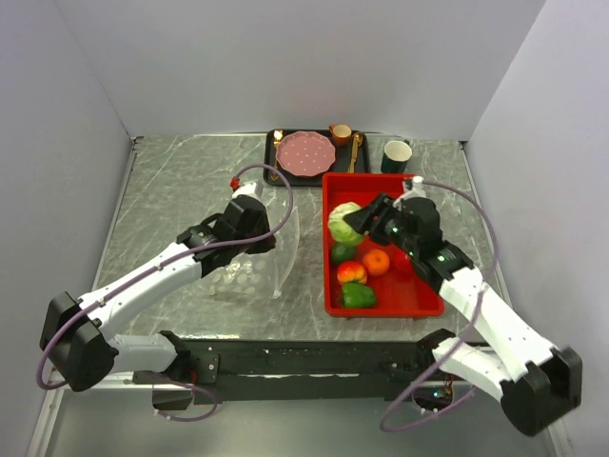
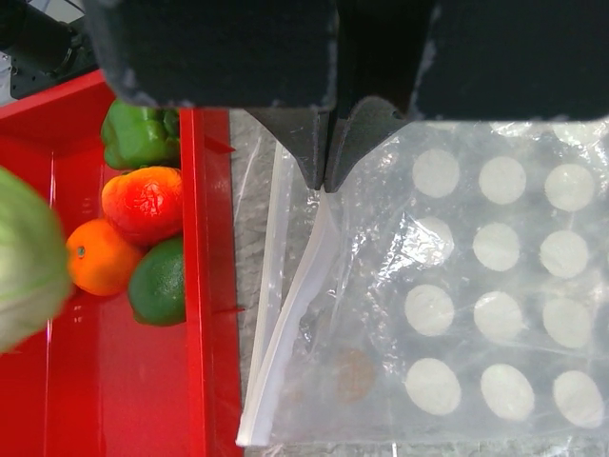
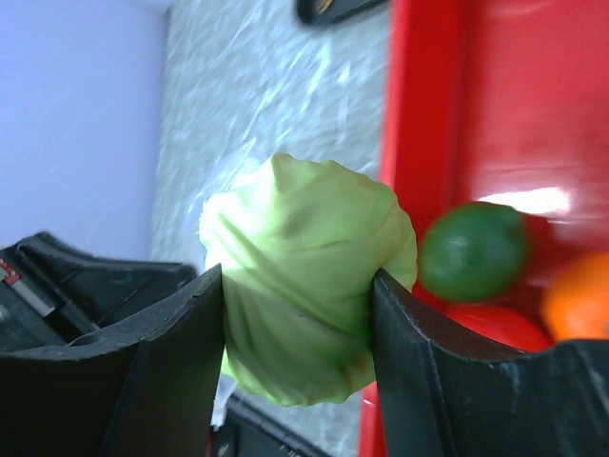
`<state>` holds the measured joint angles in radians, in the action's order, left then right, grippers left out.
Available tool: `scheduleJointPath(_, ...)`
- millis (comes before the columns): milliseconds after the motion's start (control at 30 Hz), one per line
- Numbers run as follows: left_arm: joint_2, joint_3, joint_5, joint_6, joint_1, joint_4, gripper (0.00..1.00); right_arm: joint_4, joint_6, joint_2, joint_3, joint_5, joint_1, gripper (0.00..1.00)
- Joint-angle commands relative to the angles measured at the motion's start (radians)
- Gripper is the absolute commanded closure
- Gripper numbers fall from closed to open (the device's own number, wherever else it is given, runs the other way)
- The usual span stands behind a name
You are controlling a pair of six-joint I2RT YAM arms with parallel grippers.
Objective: Place the food in the zip-top bag and seal the zipper
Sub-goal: Place the fake vegetable in the zipper food storage bag.
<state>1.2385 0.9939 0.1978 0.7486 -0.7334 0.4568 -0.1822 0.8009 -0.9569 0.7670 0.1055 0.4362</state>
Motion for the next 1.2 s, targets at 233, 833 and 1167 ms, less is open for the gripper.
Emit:
scheduleJointPath(233,-0.047,0.023,-0.018,0.031,0.003,-0.053,0.99,0.357,0.073,-0.212,0.034,0.290,0.079,0.50)
scheduleJointPath(833,-0.057,0.031,-0.017,0.028,0.002,-0.056,0.99,0.437,0.097,-0.405,0.067,0.359,0.151,0.50)
scheduleJointPath(1167,-0.056,0.065,-0.047,-0.008,0.003,-0.046,0.99,0.398,0.087,-0.467,0.121,0.330,0.154,0.49)
